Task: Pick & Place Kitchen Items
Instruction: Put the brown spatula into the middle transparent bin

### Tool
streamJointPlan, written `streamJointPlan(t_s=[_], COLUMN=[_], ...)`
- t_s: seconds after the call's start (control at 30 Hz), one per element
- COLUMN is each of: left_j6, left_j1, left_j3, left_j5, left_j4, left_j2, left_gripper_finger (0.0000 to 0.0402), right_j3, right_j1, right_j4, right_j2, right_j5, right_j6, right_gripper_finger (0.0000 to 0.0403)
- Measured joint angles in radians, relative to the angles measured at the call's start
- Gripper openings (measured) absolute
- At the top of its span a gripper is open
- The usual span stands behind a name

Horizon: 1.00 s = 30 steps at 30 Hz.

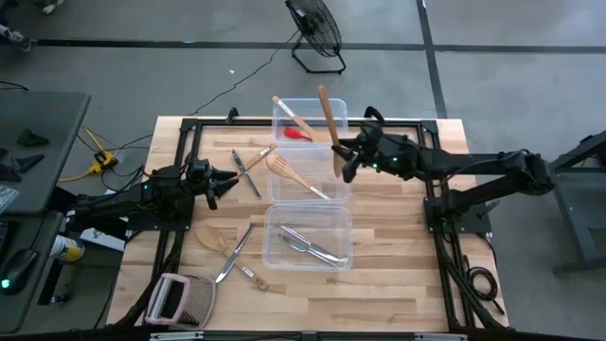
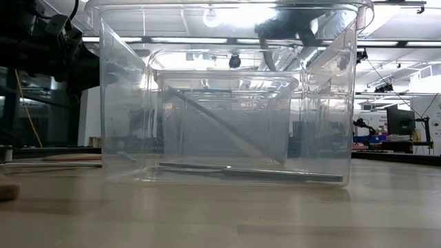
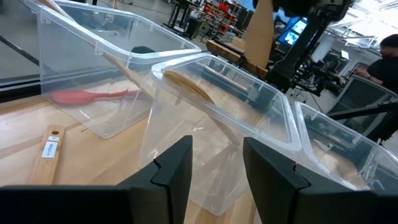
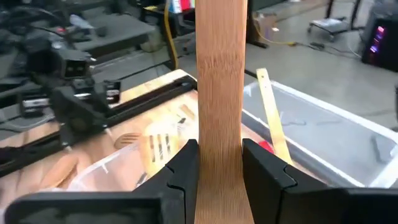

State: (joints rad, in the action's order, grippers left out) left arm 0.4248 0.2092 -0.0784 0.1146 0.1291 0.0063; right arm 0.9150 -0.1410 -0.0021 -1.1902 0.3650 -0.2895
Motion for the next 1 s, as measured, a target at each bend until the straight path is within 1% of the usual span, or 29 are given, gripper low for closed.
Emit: streamJointPlan(t_s=[0.1,0.2,0.37,0.53,0.63,0.73,0.9,1.0], left_j6=[0.000,0.000,0.000,0.000,0.000,0.000,0.000,0.000], left_j1=[0.000,0.000,0.000,0.000,0.000,0.000,0.000,0.000], left_j3=[0.000,0.000,0.000,0.000,0.000,0.000,0.000,0.000], left_j5=[0.000,0.000,0.000,0.000,0.000,0.000,0.000,0.000], left_j4=[0.000,0.000,0.000,0.000,0.000,0.000,0.000,0.000], left_j2=[0.000,0.000,0.000,0.000,0.000,0.000,0.000,0.000], left_gripper_finger=[0.0143,0.0143,0.0143,0.0143,0.0143,0.0143,0.0143,0.0143], right_j3=[0.000,0.005,0.087,0.174,0.218,0.278,0.368,0.409], right_j1=[0.000,0.000,-0.005,-0.007,-0.012,-0.026,-0.061,-0.071], right_j4=[0.026,0.060,0.059,0.060,0.038,-0.025,-0.177,-0.251], right_j2=[-0.039,-0.072,-0.143,-0.217,-0.250,-0.284,-0.352,-0.400], right_j5=[0.035,0.037,0.035,0.025,-0.012,-0.080,-0.223,-0.263], right_j6=[-0.041,-0.060,-0.083,-0.065,-0.046,-0.021,0.032,0.067], right_gripper_finger=[0.0091,0.0091,0.0091,0.0091,0.0091,0.0091,0.0091,0.0091])
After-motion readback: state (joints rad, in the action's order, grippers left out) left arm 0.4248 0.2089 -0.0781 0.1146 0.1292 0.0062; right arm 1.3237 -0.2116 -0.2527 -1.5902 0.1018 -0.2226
